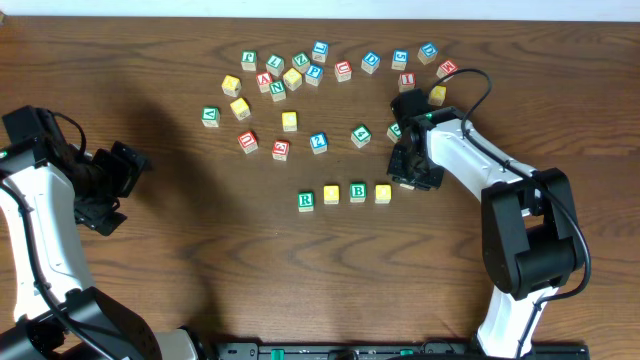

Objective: Spell out ROBOT

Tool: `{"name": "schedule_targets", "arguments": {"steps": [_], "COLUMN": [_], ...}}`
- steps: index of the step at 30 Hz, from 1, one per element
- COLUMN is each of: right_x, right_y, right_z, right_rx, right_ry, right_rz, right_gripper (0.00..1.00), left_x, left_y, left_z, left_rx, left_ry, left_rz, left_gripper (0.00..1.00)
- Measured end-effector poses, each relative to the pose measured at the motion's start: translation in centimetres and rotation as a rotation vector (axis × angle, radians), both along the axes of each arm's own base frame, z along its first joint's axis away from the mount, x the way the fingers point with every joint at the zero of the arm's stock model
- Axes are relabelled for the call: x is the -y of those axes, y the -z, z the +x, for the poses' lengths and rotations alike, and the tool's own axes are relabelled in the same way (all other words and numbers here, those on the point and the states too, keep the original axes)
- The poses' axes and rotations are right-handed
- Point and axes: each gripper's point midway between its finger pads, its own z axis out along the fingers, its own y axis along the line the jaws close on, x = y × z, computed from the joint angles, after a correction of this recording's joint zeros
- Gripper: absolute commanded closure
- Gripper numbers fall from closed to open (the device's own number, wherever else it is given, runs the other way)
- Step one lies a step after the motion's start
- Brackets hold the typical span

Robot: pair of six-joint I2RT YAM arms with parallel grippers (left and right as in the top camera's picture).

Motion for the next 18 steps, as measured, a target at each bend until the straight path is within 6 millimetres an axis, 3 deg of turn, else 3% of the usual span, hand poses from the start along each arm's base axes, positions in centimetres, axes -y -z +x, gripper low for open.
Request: {"name": "schedule_targets", "arguments": {"steps": [18], "right_x": [-0.3], "right_y": [0.0], "right_z": [-3.1], "right_rx": [-0.134], "right_ry": [-0.195], "right_rz": [0.032], "right_gripper": [0.71], "left_x": [0.0], "left_y": [0.0], "left_z": [0.0], "left_rx": [0.000], "left_ry": [0.000], "left_rz": [0.000], "left_gripper": [0.02]}}
